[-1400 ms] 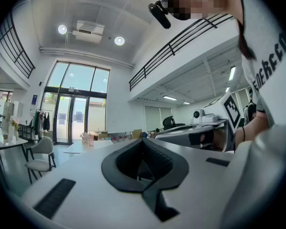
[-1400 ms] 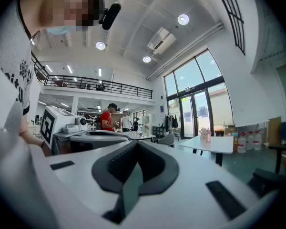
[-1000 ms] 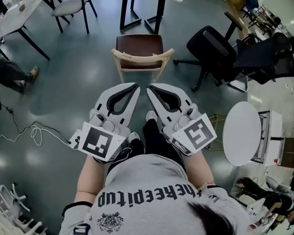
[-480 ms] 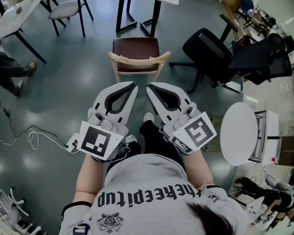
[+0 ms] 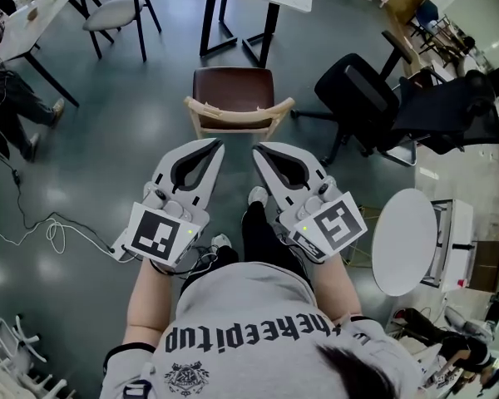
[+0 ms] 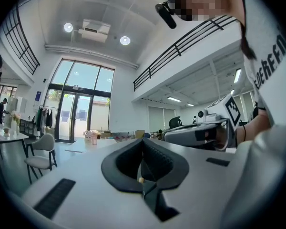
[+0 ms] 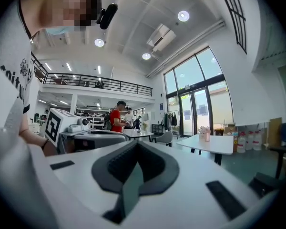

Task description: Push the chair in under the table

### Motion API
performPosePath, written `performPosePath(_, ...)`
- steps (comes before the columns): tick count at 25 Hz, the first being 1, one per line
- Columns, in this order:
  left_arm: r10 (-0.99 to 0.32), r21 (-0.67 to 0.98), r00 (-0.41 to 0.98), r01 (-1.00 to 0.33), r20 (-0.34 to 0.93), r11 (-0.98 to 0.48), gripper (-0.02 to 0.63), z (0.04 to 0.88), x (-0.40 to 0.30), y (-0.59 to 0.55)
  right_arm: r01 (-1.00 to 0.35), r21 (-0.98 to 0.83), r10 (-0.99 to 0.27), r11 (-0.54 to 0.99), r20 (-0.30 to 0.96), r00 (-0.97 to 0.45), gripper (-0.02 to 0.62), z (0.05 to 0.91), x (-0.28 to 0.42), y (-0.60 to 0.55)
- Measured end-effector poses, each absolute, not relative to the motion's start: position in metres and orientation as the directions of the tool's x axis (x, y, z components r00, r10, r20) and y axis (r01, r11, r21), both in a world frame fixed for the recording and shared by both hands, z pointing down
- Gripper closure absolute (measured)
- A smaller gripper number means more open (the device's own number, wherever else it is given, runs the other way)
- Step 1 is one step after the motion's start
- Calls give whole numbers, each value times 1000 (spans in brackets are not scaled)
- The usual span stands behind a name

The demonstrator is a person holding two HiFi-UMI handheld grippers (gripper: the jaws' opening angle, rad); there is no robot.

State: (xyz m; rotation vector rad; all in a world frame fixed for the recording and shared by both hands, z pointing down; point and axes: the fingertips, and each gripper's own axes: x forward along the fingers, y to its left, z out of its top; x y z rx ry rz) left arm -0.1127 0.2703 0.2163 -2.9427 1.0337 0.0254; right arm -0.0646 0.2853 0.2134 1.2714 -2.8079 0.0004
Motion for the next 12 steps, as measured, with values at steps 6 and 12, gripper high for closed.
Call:
performPosePath(6,-645,-28,764,-645,-23,-764,591,216,-88,231,-734,33,-734,678,65,-676,584,215,-43,243)
performPosePath(12,-658,-22,753,-659,-18,-752,591,217,-65,193,-712,33,-712,701,73,-698,584,216,-22,202)
